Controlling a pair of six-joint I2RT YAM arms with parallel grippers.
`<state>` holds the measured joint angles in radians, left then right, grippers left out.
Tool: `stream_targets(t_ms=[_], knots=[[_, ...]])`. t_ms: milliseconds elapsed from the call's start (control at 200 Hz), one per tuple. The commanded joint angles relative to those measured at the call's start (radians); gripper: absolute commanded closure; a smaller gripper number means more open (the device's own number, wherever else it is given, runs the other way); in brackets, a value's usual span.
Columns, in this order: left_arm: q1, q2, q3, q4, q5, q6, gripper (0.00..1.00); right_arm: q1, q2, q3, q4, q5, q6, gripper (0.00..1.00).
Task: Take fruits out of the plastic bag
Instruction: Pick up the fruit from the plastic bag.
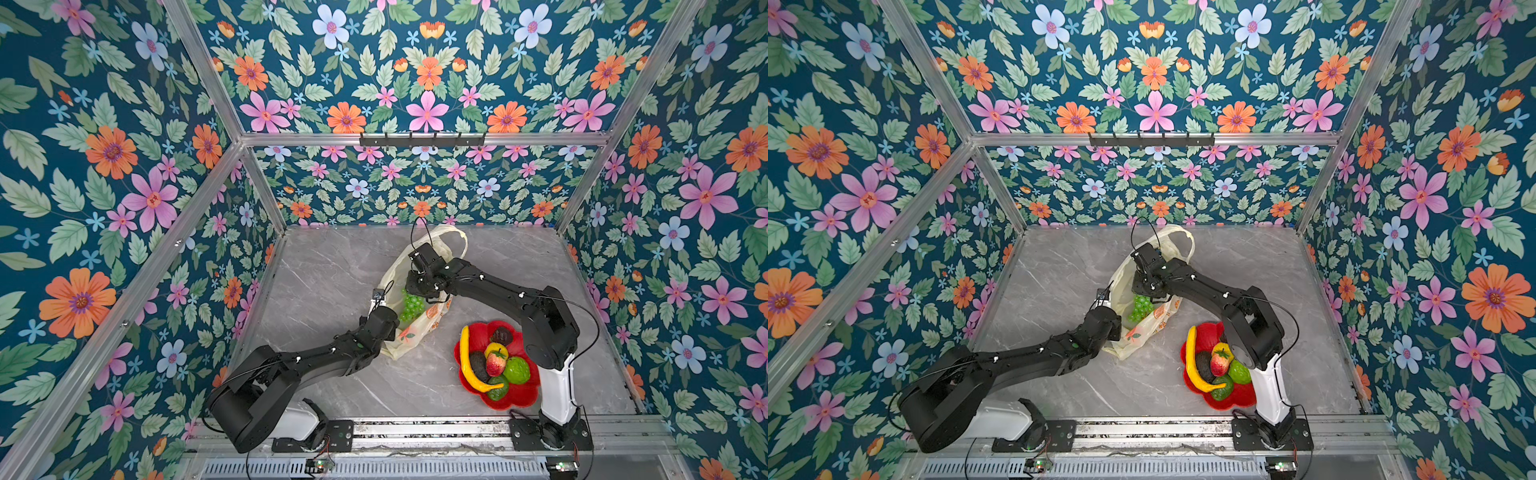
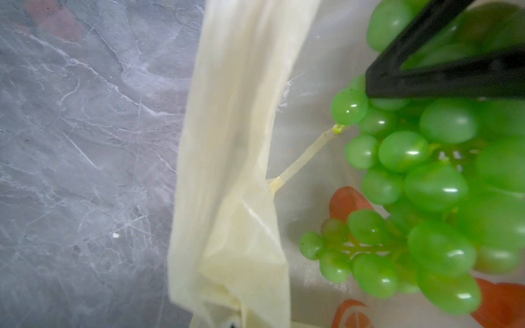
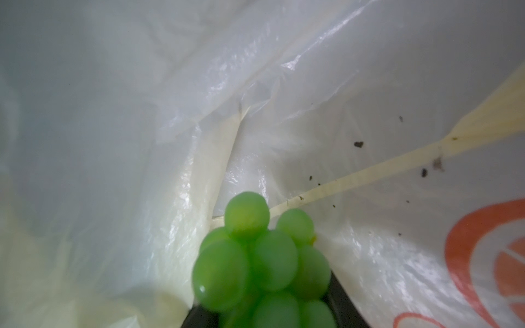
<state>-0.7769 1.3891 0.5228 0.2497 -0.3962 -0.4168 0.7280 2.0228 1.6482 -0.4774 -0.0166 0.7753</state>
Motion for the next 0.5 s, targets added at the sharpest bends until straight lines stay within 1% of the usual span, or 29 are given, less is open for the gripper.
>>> stream_targets(t_ms=[0, 150, 240, 495], knots=[[0.002, 0.012, 0.009, -0.006, 0.004, 0.004, 1.0, 0.014, 0.003, 0.021, 0.039, -0.015, -0.025, 0.59], [0.023, 0.064, 0.042, -0.055, 0.003, -0.018, 1.0, 0.03, -0.013, 0.037, 0.025, -0.003, -0.04, 0.6], [0.046, 0.069, 0.042, -0.063, 0.015, -0.029, 1.0, 0.027, -0.049, 0.021, 0.026, 0.015, -0.045, 0.59], [0.07, 0.071, 0.042, -0.082, 0.013, -0.046, 1.0, 0.025, -0.131, -0.004, 0.04, 0.027, -0.077, 0.59]])
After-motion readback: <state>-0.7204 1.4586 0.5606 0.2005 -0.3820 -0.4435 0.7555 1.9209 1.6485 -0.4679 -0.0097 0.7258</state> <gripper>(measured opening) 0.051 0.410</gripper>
